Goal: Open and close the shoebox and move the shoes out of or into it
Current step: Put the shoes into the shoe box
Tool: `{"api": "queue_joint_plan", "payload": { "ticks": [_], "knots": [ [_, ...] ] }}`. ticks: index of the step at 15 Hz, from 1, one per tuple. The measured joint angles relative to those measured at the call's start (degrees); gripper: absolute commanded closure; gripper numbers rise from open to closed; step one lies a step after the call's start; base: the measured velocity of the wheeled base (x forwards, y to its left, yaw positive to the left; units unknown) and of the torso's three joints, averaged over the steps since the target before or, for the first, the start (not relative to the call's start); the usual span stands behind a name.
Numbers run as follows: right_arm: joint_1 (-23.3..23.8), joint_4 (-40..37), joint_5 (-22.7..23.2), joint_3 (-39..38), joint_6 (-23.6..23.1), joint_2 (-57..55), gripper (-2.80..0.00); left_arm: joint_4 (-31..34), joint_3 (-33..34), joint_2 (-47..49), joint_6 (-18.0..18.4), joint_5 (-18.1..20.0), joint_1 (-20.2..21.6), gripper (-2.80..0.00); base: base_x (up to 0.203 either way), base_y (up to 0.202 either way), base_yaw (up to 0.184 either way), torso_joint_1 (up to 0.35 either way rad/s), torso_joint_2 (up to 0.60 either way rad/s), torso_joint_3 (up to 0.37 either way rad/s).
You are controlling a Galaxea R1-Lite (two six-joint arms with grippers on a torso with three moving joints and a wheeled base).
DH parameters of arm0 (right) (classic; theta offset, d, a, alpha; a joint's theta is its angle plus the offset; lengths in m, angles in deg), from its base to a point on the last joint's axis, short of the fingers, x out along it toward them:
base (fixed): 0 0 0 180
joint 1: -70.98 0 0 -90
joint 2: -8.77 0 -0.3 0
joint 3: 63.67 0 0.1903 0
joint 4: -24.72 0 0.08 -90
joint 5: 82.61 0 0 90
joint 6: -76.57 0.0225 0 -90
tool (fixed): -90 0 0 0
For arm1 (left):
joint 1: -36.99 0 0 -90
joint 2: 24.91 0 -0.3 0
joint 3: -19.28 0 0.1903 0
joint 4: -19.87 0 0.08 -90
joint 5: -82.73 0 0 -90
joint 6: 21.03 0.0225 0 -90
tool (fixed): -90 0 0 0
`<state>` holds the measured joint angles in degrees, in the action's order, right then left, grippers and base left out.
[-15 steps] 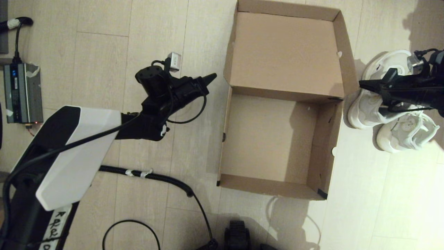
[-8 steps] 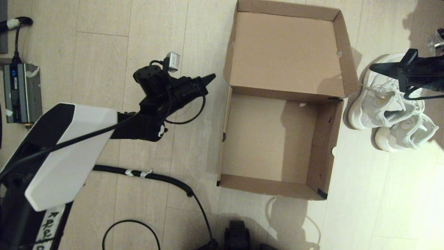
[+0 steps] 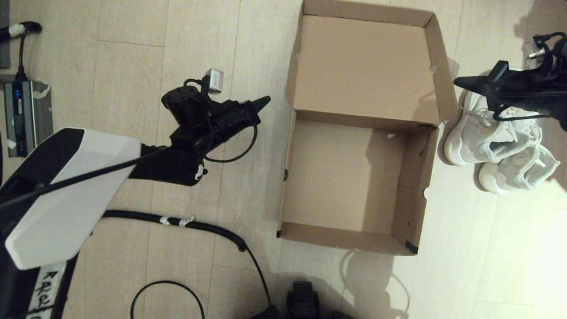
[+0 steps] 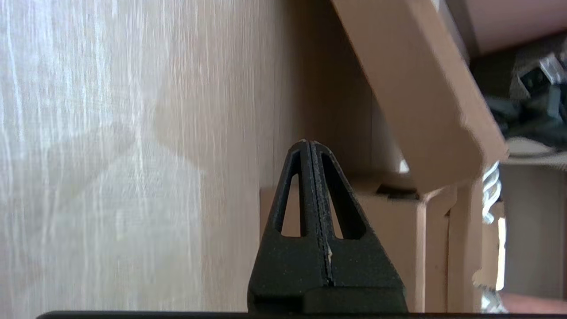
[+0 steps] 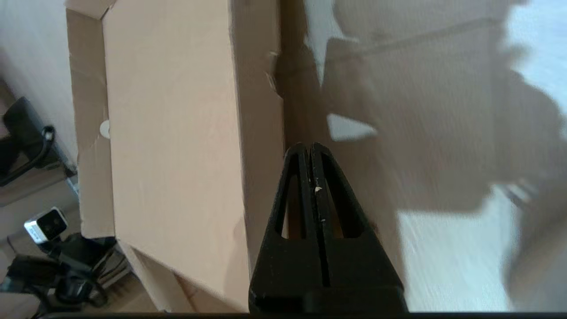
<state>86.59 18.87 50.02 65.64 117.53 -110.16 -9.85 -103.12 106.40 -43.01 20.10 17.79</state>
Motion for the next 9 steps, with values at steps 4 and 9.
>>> {"api": "queue_joint_plan", "payload": {
  "ticks": [4,9],
  "knots": [
    [-2.18,0.2,-0.27,5.83,0.21,-6.04,0.0,-0.07,1.7,-1.02,0.93,-0.02,-0.11,0.0,0.0,0.0,0.0,0.0,0.0,0.0],
    [-2.6,2.96,1.03,6.36,5.52,-9.12,0.0,-0.05,2.79,-1.46,1.66,0.0,-0.43,0.0,0.0,0.0,0.0,0.0,0.0,0.0]
  ]
}}
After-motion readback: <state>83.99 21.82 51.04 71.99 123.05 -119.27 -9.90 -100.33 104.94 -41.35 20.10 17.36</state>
